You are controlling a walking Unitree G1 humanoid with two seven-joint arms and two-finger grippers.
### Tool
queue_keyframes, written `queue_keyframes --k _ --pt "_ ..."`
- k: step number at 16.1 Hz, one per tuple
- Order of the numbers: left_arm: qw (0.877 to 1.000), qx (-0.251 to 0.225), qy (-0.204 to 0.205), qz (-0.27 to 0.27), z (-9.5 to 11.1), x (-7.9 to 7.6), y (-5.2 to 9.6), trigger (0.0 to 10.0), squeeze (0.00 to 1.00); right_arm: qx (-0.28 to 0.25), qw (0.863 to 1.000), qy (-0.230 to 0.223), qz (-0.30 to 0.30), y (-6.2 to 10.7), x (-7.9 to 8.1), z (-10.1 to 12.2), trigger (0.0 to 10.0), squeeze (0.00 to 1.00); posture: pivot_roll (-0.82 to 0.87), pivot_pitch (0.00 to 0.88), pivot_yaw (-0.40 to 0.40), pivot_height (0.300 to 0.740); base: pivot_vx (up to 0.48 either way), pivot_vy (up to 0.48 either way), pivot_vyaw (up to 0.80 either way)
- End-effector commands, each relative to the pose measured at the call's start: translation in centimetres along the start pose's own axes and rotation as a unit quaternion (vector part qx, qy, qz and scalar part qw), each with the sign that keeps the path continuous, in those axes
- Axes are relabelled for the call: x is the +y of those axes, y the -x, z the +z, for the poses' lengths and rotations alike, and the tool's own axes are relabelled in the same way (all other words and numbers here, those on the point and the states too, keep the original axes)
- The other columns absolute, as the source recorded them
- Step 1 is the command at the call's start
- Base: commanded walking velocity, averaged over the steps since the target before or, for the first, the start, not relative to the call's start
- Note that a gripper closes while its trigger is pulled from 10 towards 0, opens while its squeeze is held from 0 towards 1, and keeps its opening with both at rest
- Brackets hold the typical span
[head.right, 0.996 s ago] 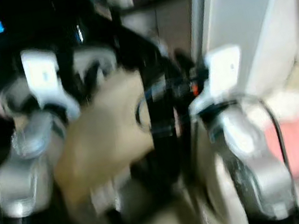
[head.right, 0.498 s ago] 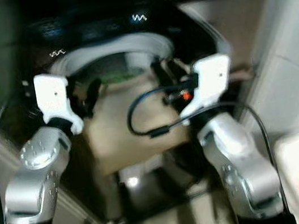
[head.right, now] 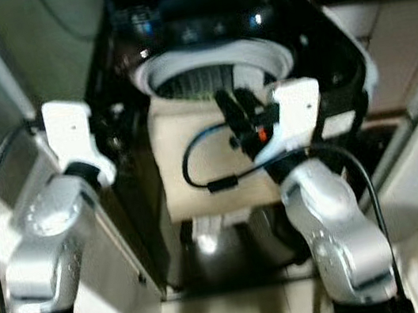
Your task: Clothes washing
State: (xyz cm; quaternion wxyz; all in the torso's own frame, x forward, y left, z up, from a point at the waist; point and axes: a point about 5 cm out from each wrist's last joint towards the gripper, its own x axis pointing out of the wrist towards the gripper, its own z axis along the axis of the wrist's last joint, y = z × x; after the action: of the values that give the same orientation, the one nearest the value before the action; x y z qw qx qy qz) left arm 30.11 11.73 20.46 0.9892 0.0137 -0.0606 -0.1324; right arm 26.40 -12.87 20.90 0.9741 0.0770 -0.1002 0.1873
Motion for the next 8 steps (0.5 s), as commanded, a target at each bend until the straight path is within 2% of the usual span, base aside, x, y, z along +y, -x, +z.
queue_keyframes --k 1,4,8 --pt "1.000 0.006 -0.001 -0.004 -0.06 -0.04 -0.10 10.0 0.00 0.014 1.000 -0.005 -0.009 0.03 -0.01 -0.52 10.0 0.00 -0.09 0.000 0.047 0.740 0.000 0.000 0.00" --pt "1.000 0.012 -0.005 -0.007 -0.27 -0.12 -0.03 10.0 0.00 0.026 0.999 -0.015 -0.023 0.13 -0.04 -1.05 10.0 0.00 -0.09 0.000 0.049 0.740 -0.273 0.000 0.00" --pt "1.000 0.015 -0.006 -0.011 -0.41 -0.24 0.04 10.0 0.00 0.027 0.999 0.000 -0.025 0.12 -0.21 -1.07 10.0 0.00 -0.09 0.000 0.048 0.740 -0.293 0.000 0.00"
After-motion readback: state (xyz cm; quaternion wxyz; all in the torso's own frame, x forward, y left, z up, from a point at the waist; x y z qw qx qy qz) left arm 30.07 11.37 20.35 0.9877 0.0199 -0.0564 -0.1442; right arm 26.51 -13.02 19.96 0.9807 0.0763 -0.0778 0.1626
